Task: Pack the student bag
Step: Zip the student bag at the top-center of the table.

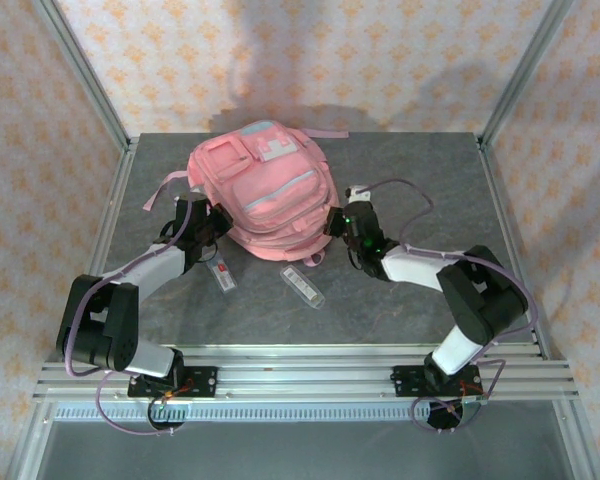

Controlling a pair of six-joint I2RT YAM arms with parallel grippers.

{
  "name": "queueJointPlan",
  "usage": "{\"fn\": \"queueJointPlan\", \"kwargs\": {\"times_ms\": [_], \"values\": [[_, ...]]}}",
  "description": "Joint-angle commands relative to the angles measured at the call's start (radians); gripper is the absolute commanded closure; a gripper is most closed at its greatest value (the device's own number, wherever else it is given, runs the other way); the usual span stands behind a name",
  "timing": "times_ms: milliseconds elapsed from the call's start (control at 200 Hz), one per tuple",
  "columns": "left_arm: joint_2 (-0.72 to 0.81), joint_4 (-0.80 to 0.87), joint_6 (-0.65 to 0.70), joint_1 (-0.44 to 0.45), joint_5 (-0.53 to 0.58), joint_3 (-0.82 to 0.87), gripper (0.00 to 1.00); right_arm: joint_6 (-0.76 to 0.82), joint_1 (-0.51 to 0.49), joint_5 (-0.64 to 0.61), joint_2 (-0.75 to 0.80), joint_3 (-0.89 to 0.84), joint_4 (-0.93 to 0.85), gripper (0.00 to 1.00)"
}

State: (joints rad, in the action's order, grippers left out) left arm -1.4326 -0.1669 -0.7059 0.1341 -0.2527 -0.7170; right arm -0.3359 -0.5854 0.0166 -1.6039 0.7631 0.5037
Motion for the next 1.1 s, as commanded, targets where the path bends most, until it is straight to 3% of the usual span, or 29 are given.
{"fn": "queueJointPlan", "kwargs": {"times_ms": [0, 115, 345, 696, 796, 826, 956, 1096], "values": [[-0.010, 0.006, 0.045, -0.026, 0.008, -0.026, 1.00, -0.016, 0.021, -0.010, 0.109, -0.074, 0.001, 1.00], [-0.039, -0.007, 0.086, -0.001, -0.046, -0.061, 1.00, -0.021, 0.014, -0.010, 0.215, -0.163, 0.006, 1.00], [-0.111, -0.025, 0.108, 0.054, -0.047, -0.148, 1.00, -0.048, -0.034, 0.028, 0.378, -0.293, -0.026, 1.00], [-0.315, 0.076, 0.084, 0.005, 0.033, -0.486, 1.00, -0.083, -0.158, 0.118, 0.273, -0.245, 0.057, 1.00], [-0.290, 0.103, 0.084, -0.003, 0.031, -0.503, 0.62, -0.098, -0.162, 0.140, 0.212, -0.212, 0.087, 1.00], [-0.273, 0.104, 0.081, -0.002, 0.022, -0.489, 0.55, -0.100, -0.164, 0.144, 0.197, -0.203, 0.095, 1.00], [-0.150, 0.064, 0.026, 0.010, -0.042, -0.328, 0.43, -0.110, -0.165, 0.153, 0.155, -0.187, 0.129, 1.00], [0.010, -0.014, -0.059, 0.094, -0.046, -0.114, 0.36, -0.106, -0.165, 0.167, 0.140, -0.174, 0.134, 1.00]]}}
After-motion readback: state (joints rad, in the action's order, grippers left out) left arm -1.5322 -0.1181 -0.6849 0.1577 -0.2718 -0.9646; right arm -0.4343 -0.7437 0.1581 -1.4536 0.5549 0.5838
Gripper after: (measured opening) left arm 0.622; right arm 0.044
